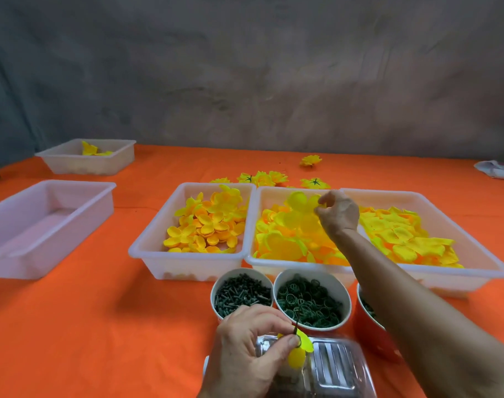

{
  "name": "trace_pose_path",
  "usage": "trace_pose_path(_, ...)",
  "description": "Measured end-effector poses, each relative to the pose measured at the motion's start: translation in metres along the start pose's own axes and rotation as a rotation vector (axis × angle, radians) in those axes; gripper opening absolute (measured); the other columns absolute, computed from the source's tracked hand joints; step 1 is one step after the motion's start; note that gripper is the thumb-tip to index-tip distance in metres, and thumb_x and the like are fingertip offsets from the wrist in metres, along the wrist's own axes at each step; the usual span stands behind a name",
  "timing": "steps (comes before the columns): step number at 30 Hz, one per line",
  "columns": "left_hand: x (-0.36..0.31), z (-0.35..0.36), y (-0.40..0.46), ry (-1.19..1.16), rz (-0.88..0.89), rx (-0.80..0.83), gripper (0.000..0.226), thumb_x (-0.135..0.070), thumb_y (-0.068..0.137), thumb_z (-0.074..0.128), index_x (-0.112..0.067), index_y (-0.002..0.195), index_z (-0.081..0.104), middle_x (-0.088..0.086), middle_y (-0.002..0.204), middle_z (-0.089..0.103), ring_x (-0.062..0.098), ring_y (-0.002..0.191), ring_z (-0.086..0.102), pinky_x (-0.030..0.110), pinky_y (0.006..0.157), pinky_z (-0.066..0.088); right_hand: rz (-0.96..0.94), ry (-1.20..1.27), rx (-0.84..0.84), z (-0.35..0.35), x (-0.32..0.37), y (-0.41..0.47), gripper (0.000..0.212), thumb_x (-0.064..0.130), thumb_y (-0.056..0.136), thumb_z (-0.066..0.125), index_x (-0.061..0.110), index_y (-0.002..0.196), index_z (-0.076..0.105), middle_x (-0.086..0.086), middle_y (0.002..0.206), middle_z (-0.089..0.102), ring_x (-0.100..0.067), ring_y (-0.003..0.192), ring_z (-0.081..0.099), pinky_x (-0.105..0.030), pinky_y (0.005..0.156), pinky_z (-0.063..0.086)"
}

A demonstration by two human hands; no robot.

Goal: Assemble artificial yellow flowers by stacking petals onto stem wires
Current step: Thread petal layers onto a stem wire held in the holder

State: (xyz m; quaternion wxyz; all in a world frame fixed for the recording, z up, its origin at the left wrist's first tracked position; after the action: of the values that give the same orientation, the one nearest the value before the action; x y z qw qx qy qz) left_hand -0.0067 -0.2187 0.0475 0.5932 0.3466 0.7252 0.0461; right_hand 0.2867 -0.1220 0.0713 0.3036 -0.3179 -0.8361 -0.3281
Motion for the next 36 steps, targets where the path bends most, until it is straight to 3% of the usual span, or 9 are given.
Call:
trace_pose_path(3, 0.002, 0.001, -0.001, -0.004, -0.014, 0.005, 0.017, -0.027, 0.063, 0.076, -0.032, 0.078, 0.072, -0.021, 0.082, 0.069, 0.009, 0.081, 0.064, 0.033, 0.074, 0.054, 0.013, 0.007, -0.010, -0.009, -0.007, -0.008, 0.030, 0.008, 0.078, 0.067, 0.012, 0.107, 0.059, -0.006, 0.089, 0.064, -0.031, 0.092, 0.061, -0.027, 0.070, 0.036)
trace_pose_path(5, 0.005, 0.001, -0.002, -0.027, -0.043, 0.013, 0.015, -0.027, 0.063, 0.076, -0.031, 0.077, 0.073, -0.019, 0.082, 0.070, 0.010, 0.083, 0.064, 0.035, 0.074, 0.055, 0.035, -0.013, 0.013, -0.010, -0.012, -0.010, 0.025, 0.013, 0.080, 0.068, 0.013, 0.106, 0.065, -0.008, 0.097, 0.069, -0.030, 0.097, 0.061, -0.028, 0.073, 0.039)
trace_pose_path(7, 0.007, 0.002, -0.002, -0.037, -0.058, 0.028, 0.012, -0.025, 0.064, 0.077, -0.030, 0.074, 0.074, -0.018, 0.082, 0.070, 0.009, 0.083, 0.065, 0.035, 0.074, 0.056, 0.083, 0.059, 0.036, -0.011, -0.020, -0.012, 0.019, 0.017, 0.081, 0.070, 0.010, 0.099, 0.070, -0.010, 0.100, 0.070, -0.028, 0.098, 0.062, -0.028, 0.074, 0.040)
trace_pose_path(10, 0.008, 0.003, -0.001, -0.032, -0.067, 0.045, 0.020, -0.012, 0.067, 0.083, -0.029, 0.072, 0.074, -0.016, 0.082, 0.070, 0.008, 0.083, 0.065, 0.033, 0.074, 0.056, 0.146, 0.267, 0.005, -0.018, -0.025, -0.014, 0.009, 0.015, 0.077, 0.075, 0.010, 0.081, 0.068, -0.008, 0.083, 0.064, -0.025, 0.084, 0.060, -0.031, 0.071, 0.041)
trace_pose_path(13, 0.007, 0.002, 0.000, -0.015, -0.059, 0.048, 0.027, -0.004, 0.066, 0.083, -0.029, 0.071, 0.074, -0.017, 0.079, 0.070, 0.007, 0.081, 0.065, 0.027, 0.073, 0.055, 0.158, 0.420, 0.000, -0.024, -0.021, -0.016, 0.024, 0.010, 0.072, 0.078, 0.019, 0.062, 0.058, -0.007, 0.077, 0.061, -0.020, 0.075, 0.056, -0.036, 0.071, 0.047)
trace_pose_path(17, 0.006, 0.001, 0.000, -0.029, -0.059, 0.037, 0.028, -0.002, 0.066, 0.083, -0.028, 0.069, 0.074, -0.013, 0.079, 0.071, 0.007, 0.078, 0.066, 0.021, 0.071, 0.052, 0.152, 0.473, 0.021, -0.028, -0.012, -0.019, 0.026, 0.009, 0.072, 0.078, 0.020, 0.061, 0.057, -0.010, 0.079, 0.063, -0.024, 0.079, 0.061, -0.041, 0.076, 0.052)
trace_pose_path(24, 0.007, 0.002, -0.001, -0.088, -0.081, 0.045, 0.029, -0.001, 0.067, 0.081, -0.029, 0.071, 0.075, -0.009, 0.083, 0.071, 0.007, 0.077, 0.067, 0.019, 0.068, 0.052, 0.100, 0.564, 0.088, -0.034, 0.010, -0.046, 0.028, 0.011, 0.074, 0.078, 0.015, 0.062, 0.054, -0.013, 0.076, 0.060, -0.021, 0.072, 0.056, -0.038, 0.068, 0.048)
trace_pose_path(30, 0.005, 0.002, 0.000, -0.101, -0.061, 0.068, 0.018, -0.010, 0.068, 0.082, -0.026, 0.071, 0.075, -0.007, 0.081, 0.072, 0.005, 0.076, 0.067, 0.013, 0.068, 0.050, 0.158, 0.757, 0.313, -0.031, 0.021, -0.098, 0.020, 0.007, 0.082, 0.070, 0.012, 0.074, 0.052, -0.001, 0.061, 0.064, -0.010, 0.049, 0.066, -0.017, 0.042, 0.045)
trace_pose_path(36, 0.009, 0.004, -0.001, -0.179, -0.126, 0.090, 0.008, -0.018, 0.068, 0.075, -0.023, 0.074, 0.075, -0.005, 0.083, 0.072, 0.009, 0.077, 0.068, 0.028, 0.070, 0.057, 0.329, 0.971, 0.448, -0.022, 0.018, -0.138, 0.021, -0.004, 0.079, 0.067, 0.011, 0.078, 0.054, -0.004, 0.065, 0.069, -0.016, 0.054, 0.069, -0.018, 0.042, 0.048)
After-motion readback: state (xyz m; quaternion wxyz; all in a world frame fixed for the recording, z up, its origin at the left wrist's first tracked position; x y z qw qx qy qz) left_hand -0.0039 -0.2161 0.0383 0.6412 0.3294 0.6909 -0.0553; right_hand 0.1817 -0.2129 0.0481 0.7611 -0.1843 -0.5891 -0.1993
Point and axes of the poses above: each hand's wrist, its own y-axis towards the middle knuckle, its own z-axis out of the palm, x = y × z, the point moved 9 cm from there along y, towards the middle knuckle
